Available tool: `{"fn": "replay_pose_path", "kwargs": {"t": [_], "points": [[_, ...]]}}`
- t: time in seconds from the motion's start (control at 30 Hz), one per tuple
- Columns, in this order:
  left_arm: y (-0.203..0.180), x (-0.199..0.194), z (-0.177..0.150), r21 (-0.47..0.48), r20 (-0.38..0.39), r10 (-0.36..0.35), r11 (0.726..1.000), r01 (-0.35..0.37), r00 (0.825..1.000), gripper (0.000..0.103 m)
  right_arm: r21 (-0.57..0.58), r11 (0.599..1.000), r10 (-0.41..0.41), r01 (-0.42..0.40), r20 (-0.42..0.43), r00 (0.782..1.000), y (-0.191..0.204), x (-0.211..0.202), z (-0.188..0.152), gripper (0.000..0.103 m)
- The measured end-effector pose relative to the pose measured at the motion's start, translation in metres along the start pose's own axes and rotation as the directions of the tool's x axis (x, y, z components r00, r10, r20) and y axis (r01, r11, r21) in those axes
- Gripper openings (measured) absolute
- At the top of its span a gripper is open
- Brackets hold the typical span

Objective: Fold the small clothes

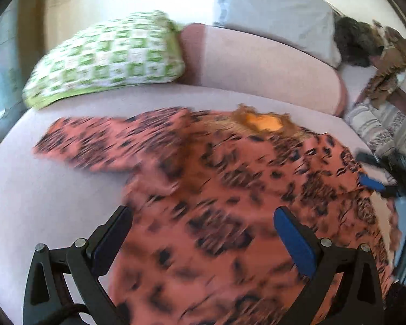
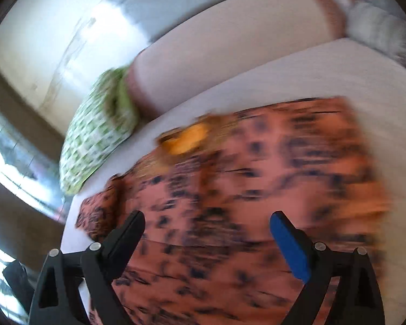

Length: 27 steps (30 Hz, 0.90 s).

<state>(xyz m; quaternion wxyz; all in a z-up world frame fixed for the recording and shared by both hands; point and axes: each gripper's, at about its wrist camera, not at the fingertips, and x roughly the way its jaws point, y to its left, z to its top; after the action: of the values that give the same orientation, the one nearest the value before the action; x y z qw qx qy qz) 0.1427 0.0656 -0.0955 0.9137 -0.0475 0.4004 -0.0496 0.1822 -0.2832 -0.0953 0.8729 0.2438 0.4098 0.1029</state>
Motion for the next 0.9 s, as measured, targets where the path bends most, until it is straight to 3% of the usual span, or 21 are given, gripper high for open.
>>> {"fn": "replay_pose_path", "kwargs": {"t": [0.2,0.27,0.3,0.33,0.37,0.4,0.43,0.5,0.57,0.67,0.73,0.77,0.9], "points": [[-0.033,0.077,0.051,0.078,-0.077,0.039,0.996,-0.033,0.996,0.101,0.026,0.998,-0.060,0.059,0.033,0.998,-0.056,-0.041,0.011,0.095],[-0.032,0.112,0.055,0.048,-0.188,0.026,0.999,-0.018,0.982,0.074,0.023,0.997,-0.078,0.077,0.041,0.996,-0.068,-0.045,0.008,0.095],[-0.028,0.125,0.053,0.027,-0.242,0.015,1.000,-0.009,0.970,0.031,0.020,0.995,-0.101,0.100,0.046,0.994,-0.074,-0.049,0.004,0.095],[-0.024,0.137,0.051,-0.004,-0.285,0.004,1.000,-0.006,0.959,0.025,0.023,0.993,-0.118,0.117,0.043,0.992,-0.081,-0.050,0.005,0.095],[-0.020,0.136,0.053,-0.038,-0.252,-0.012,0.999,0.002,0.968,0.021,0.030,0.992,-0.127,0.126,0.037,0.991,-0.087,-0.051,0.006,0.095],[-0.021,0.134,0.056,-0.034,-0.248,-0.018,0.999,0.010,0.968,0.011,0.045,0.990,-0.132,0.131,0.030,0.991,-0.094,-0.050,0.008,0.095],[-0.023,0.129,0.059,-0.026,-0.236,-0.026,0.999,0.021,0.971,0.010,0.056,0.990,-0.134,0.132,0.026,0.991,-0.099,-0.050,0.010,0.095],[-0.032,0.093,0.070,0.041,-0.046,0.050,0.998,-0.048,0.998,0.010,0.059,0.989,-0.135,0.133,0.034,0.990,-0.105,-0.050,0.014,0.095],[-0.035,0.063,0.073,0.074,0.090,0.085,0.993,-0.092,0.992,0.010,0.053,0.991,-0.122,0.120,0.039,0.992,-0.106,-0.048,0.021,0.095],[-0.024,0.084,0.062,0.079,0.018,0.129,0.988,-0.130,0.991,0.010,0.094,0.993,-0.074,0.071,0.035,0.997,-0.117,-0.040,0.037,0.095],[-0.012,0.111,0.050,0.045,-0.112,0.119,0.992,-0.114,0.987,0.011,0.184,0.981,-0.058,0.054,0.014,0.998,-0.136,-0.027,0.056,0.095],[-0.009,0.118,0.044,0.035,-0.137,0.115,0.993,-0.111,0.984,0.011,0.213,0.976,-0.038,0.039,-0.010,0.999,-0.143,-0.018,0.064,0.095],[-0.006,0.120,0.032,0.058,-0.109,0.118,0.992,-0.112,0.987,0.013,0.244,0.970,0.003,0.023,-0.107,0.994,-0.158,0.029,0.102,0.095]]}}
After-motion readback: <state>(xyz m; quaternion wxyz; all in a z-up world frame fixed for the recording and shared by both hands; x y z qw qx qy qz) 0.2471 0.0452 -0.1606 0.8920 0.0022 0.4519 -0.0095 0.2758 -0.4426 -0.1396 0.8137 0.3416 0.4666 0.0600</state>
